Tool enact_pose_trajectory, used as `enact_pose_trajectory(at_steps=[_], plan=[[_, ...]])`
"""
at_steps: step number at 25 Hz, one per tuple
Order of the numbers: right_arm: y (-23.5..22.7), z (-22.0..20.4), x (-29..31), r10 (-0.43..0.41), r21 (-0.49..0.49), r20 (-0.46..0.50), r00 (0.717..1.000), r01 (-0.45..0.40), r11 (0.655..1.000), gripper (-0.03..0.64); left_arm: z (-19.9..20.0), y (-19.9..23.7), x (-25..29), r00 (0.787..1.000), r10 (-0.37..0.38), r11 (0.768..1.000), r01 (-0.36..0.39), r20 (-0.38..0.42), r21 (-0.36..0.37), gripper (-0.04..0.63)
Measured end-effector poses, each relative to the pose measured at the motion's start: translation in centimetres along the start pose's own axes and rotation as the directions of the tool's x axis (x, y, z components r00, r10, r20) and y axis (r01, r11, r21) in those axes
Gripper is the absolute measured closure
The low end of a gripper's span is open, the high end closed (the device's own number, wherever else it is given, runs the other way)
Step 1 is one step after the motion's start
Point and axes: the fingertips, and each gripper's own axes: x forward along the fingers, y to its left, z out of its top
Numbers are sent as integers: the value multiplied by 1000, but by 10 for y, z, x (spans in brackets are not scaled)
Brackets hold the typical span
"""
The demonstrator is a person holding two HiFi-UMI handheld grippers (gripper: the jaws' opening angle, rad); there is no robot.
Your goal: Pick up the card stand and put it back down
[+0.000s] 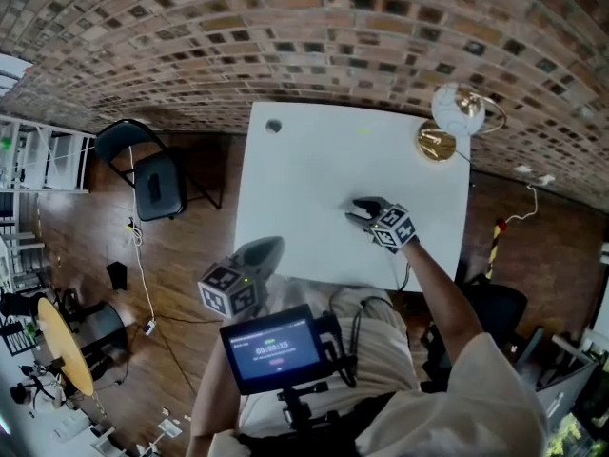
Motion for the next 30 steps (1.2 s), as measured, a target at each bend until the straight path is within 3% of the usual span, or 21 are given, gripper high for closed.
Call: enact_pose_trajectory(at_steps=[6, 13, 17, 24, 30], plan=[[23, 62, -61, -56, 98, 250, 967, 33, 995, 397, 8, -7, 3, 999, -32, 999, 31, 39, 28, 589], [55, 118, -129, -139, 133, 449, 882, 88, 987, 425, 30, -9, -1, 993, -104, 989, 96, 63, 114, 589], [84, 142, -146, -189, 119, 476, 859, 150, 982, 445, 37, -6, -12, 986, -129, 985, 114, 106, 133, 589], [138, 178, -148, -293, 122, 518, 804, 270, 955, 457, 9, 19, -64, 985, -166, 970, 154, 48, 188, 589], [187, 194, -131, -345, 125, 531, 774, 331, 935, 479, 9, 45, -113, 977, -193, 967, 174, 90, 184, 589]])
